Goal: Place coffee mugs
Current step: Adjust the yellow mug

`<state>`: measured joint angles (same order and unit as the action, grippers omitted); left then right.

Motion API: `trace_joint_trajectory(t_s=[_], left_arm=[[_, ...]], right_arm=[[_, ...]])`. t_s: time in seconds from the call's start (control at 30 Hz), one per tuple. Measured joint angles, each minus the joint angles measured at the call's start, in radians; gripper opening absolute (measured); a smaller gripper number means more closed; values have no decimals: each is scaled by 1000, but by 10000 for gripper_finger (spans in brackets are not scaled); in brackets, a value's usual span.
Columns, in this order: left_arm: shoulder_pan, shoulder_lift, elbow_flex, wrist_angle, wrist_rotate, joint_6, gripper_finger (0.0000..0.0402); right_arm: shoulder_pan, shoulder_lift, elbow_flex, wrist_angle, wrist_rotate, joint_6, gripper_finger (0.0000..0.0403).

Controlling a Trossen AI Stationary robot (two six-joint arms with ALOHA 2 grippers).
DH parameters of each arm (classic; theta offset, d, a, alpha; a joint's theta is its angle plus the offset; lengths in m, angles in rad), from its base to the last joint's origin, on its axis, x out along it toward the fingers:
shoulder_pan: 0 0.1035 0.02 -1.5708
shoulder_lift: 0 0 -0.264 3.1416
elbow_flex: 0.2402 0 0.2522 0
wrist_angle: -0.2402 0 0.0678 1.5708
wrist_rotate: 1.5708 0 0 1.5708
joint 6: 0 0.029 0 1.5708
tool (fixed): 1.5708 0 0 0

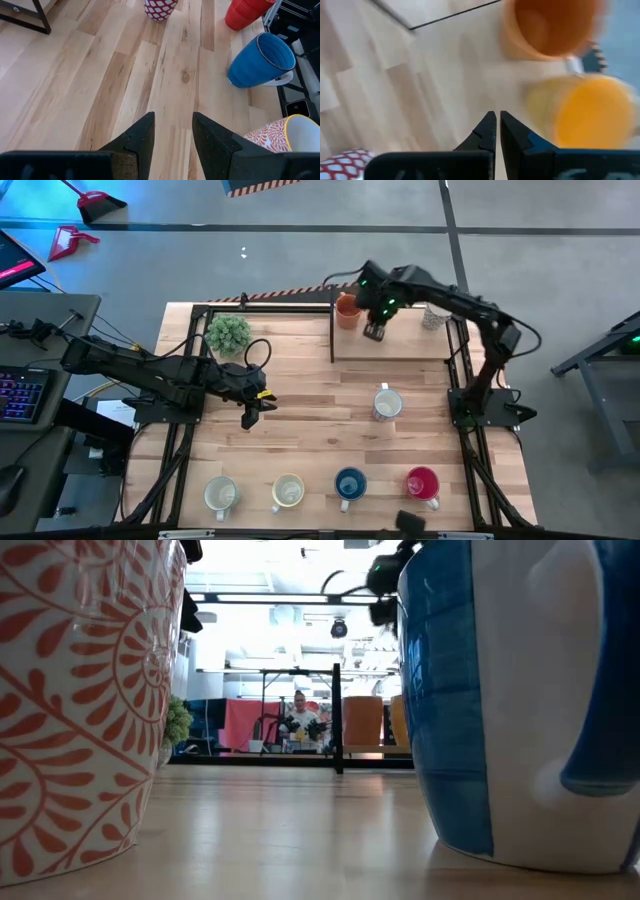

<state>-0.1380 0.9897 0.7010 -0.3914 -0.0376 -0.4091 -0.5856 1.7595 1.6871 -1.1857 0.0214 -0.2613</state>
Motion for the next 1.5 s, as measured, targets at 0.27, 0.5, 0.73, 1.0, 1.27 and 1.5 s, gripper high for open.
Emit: trace_joint_trajectory(t_s=[0.27, 0.5, 0.73, 1.0, 1.27, 1.5], left_arm=[[0, 0, 0, 1, 0, -7, 119], [0, 0, 0, 1, 0, -8, 119], [0, 0, 0, 0, 0, -8, 119], [0, 0, 0, 0, 0, -8, 119], [0, 0, 0, -1, 0, -8, 119], [0, 0, 0, 0, 0, -9, 119]], right_arm=[[-142, -68, 0, 0, 68, 67, 0], [-238, -21, 0, 7, 161, 132, 0], [-265, 27, -1, -27, 127, 173, 0], [-265, 54, -1, -35, 131, 183, 0], [-266, 55, -1, -25, 133, 178, 0], [-266, 55, -1, -29, 128, 184, 0]])
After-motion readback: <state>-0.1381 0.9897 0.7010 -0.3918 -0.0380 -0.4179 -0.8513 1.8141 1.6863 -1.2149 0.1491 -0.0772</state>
